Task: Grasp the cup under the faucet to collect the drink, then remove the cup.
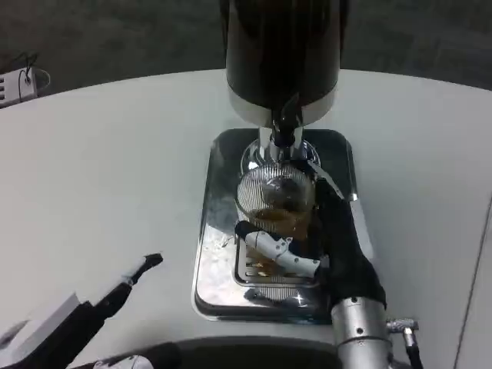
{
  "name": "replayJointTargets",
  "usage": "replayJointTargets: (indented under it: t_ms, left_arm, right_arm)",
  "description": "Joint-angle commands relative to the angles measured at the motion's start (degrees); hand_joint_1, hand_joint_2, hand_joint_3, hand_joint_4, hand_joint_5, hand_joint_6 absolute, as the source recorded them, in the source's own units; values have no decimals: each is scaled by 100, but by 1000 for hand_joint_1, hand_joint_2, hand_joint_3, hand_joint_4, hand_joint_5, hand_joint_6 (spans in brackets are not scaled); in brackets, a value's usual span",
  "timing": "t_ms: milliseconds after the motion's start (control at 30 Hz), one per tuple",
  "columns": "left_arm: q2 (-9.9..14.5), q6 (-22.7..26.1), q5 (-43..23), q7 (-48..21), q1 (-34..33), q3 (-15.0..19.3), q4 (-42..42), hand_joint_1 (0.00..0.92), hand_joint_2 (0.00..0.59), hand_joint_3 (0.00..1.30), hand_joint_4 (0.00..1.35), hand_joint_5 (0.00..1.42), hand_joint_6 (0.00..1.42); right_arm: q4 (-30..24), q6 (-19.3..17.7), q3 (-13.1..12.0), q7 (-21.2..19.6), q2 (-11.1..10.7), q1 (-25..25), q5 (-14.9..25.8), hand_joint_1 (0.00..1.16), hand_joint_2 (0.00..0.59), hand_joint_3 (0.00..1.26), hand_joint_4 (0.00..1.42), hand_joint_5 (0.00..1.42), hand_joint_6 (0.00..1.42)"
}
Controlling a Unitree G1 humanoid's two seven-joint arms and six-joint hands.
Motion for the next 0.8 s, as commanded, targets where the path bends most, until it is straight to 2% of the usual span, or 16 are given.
replayJointTargets:
  t_ms: [33,200,433,600,800]
  left_arm:
    - [45,70,-71,-90,107,31,-30,0,29,62,0,49,140]
    - [58,82,-98,-117,145,82,-13,0,29,87,0,59,150]
    - [72,17,-154,-127,189,152,37,0,29,108,0,72,154]
    - [85,-22,-193,-119,189,157,109,0,30,110,0,74,155]
    - [77,-37,-219,-113,105,108,211,0,30,110,0,75,155]
  right_arm:
    - [231,-235,123,-321,281,-15,-84,940,211,270,370,501,413]
    - [480,-367,217,-598,456,-113,-71,950,217,323,407,561,502]
    - [596,-409,352,-908,529,-168,-111,1004,219,464,571,715,702]
    - [537,-410,418,-1190,526,-128,-186,1019,226,661,828,966,1064]
    - [416,-429,425,-1363,481,-49,-234,1020,222,789,1020,1167,1265]
